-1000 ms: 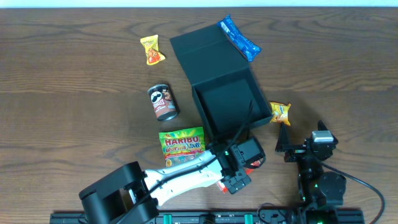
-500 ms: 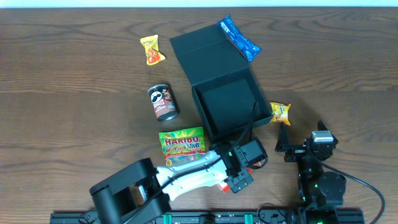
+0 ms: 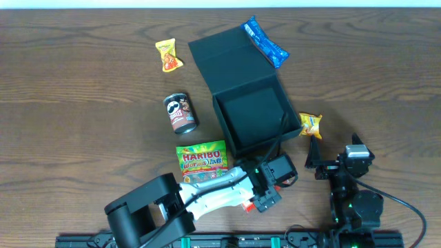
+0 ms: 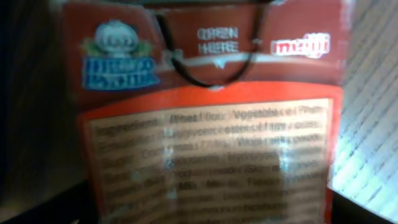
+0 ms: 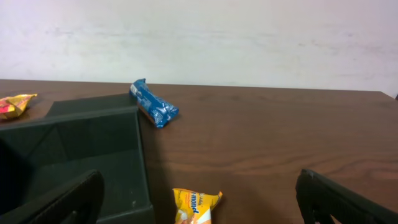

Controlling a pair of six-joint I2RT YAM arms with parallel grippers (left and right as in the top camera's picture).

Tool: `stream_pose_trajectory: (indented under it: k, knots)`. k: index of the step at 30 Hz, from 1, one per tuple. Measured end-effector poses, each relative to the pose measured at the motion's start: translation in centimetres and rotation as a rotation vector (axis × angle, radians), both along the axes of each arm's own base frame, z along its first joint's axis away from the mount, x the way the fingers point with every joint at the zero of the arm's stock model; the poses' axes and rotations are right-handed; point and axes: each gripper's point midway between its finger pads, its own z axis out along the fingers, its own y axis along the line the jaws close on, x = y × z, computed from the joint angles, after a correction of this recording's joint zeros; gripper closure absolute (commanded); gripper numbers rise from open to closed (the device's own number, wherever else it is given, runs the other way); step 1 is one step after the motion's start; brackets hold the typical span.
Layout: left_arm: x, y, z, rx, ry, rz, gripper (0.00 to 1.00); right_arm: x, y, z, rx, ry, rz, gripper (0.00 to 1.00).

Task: Pack container
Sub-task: 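Grasp the red Hello Panda box with the left gripper, then lift the Hello Panda box and carry it over the black box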

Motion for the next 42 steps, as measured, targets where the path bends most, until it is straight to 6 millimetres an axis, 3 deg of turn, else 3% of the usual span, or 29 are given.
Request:
stream_pose_trajectory:
  k: [12, 21, 33, 42]
  knots:
    - [0.0, 0.1, 0.0, 0.003, 0.006, 0.014, 0.39, 0.0, 0.0, 0.0, 0.000, 0.000, 0.000, 0.01]
    - [-0.8, 0.8, 0.6, 0.023, 0.037, 0.020, 0.42, 0.0, 0.0, 0.0, 0.000, 0.000, 0.000, 0.01]
    - [-0.3, 0.5, 8.5, -0.150, -0.036, 0.083, 0.43, 0.0, 0.0, 0.0, 0.000, 0.000, -0.001, 0.01]
    - [2.6, 2.1, 12.9, -0.240, -0.171, 0.348, 0.42, 0.0, 0.0, 0.0, 0.000, 0.000, 0.000, 0.01]
